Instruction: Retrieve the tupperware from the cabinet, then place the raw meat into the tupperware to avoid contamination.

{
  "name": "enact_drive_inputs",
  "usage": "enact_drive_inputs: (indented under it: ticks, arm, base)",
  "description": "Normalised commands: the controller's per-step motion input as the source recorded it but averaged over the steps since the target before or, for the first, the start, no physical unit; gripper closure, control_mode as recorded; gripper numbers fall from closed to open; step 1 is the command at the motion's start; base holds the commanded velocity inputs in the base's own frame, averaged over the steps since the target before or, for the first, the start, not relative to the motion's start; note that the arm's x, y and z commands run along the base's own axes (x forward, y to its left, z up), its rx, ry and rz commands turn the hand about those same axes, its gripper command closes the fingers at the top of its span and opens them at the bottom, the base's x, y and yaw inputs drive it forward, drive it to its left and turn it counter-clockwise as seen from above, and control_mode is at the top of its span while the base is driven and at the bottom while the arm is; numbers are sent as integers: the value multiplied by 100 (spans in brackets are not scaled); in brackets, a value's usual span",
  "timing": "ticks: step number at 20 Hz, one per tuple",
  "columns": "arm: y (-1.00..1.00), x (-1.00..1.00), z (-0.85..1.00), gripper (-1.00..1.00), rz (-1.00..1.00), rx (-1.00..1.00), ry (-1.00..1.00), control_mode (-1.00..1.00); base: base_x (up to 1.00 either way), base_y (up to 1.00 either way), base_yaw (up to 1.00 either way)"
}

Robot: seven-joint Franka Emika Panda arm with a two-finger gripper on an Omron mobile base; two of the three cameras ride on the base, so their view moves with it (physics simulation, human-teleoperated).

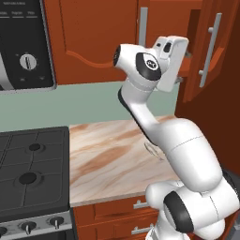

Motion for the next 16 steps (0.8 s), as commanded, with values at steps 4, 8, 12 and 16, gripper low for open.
enact_drive_inputs:
  ticks: [4,8,12,16]
  arm:
    - [-22,0,0,-100,-6,1,0,-100]
    - [-25,-4,0,-100,-5,1,0,-100]
    - [-38,-20,0,-100,-6,2,0,-100]
    - [-56,-40,0,-100,-8,3,0,-100]
  base:
    - [0,0,0]
    - [0,0,0]
    - [0,0,0]
    - [0,0,0]
